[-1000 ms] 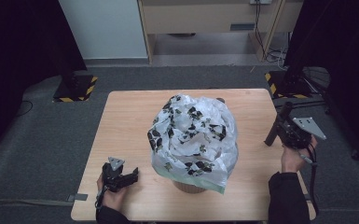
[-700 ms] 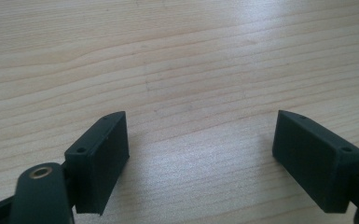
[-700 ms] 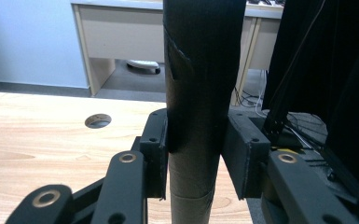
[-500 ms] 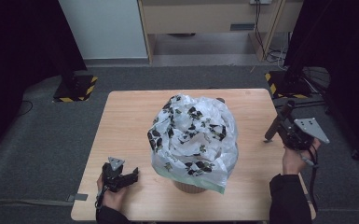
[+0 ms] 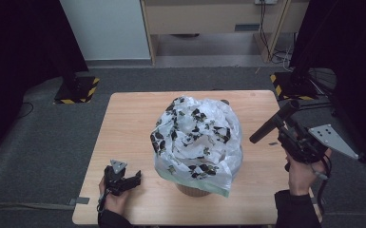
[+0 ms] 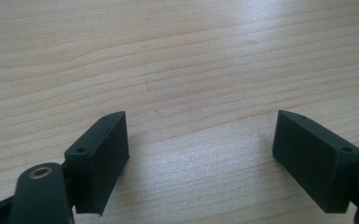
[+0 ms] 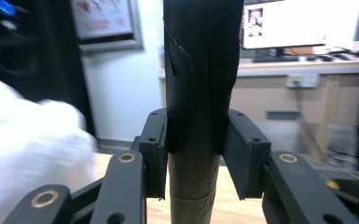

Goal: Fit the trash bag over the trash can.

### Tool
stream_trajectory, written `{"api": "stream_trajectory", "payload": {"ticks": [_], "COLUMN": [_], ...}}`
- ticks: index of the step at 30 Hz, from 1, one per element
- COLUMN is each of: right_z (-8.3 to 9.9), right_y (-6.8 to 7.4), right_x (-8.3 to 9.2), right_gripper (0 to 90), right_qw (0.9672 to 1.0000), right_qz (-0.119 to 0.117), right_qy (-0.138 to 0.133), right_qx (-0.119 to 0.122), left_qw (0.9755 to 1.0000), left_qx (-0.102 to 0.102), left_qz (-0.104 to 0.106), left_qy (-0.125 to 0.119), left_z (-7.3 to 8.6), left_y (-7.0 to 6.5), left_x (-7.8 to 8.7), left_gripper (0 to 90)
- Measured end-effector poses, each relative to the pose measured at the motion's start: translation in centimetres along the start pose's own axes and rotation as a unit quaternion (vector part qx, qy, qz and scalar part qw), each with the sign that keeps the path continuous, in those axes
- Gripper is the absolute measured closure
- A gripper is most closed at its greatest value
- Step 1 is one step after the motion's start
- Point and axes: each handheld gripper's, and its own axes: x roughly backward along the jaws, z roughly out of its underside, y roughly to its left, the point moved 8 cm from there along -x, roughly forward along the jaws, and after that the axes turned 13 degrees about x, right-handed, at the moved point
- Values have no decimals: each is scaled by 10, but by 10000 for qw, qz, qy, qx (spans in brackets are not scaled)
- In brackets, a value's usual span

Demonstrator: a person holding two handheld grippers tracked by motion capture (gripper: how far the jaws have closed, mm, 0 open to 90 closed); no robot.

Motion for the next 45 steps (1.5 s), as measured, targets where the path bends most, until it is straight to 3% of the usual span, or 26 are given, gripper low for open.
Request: {"api": "stream_trajectory", "payload": {"ticks": [5,9,13,21,27,30,33,34,38,45], "right_z": [-26,-52,-72,-90,-113,-134,-144,-156,-173,-189], "right_y": [13,20,29,37,41,47,51,57,71,88], "right_x": [21,40,52,62,74,83,87,91,95,98], "right_gripper": [621,622,622,622,622,622,622,622,622,622], "right_qw": [9992,9987,9981,9969,9938,9905,9884,9860,9832,9786], "right_qz": [-216,-96,-138,-201,-322,-364,-416,-492,-573,-743], "right_qy": [-290,-495,-600,-752,-1066,-1327,-1457,-1594,-1728,-1913], "right_qx": [-181,-43,17,67,5,53,38,33,142,123], "left_qw": [10000,10000,10000,10000,10000,10000,10000,10000,10000,10000], "left_qx": [1,5,7,5,6,11,9,5,3,3], "left_qz": [-2,-5,-8,-7,-7,-6,-7,-9,-9,-7], "left_qy": [0,0,-1,1,0,-4,-3,-3,-4,-6], "left_z": [0,0,0,0,0,0,0,0,0,0], "left_y": [0,0,0,0,0,0,0,0,0,0], "left_x": [0,0,0,0,0,0,0,0,0,0], "left_gripper": [177,177,177,177,177,176,176,176,177,176]}}
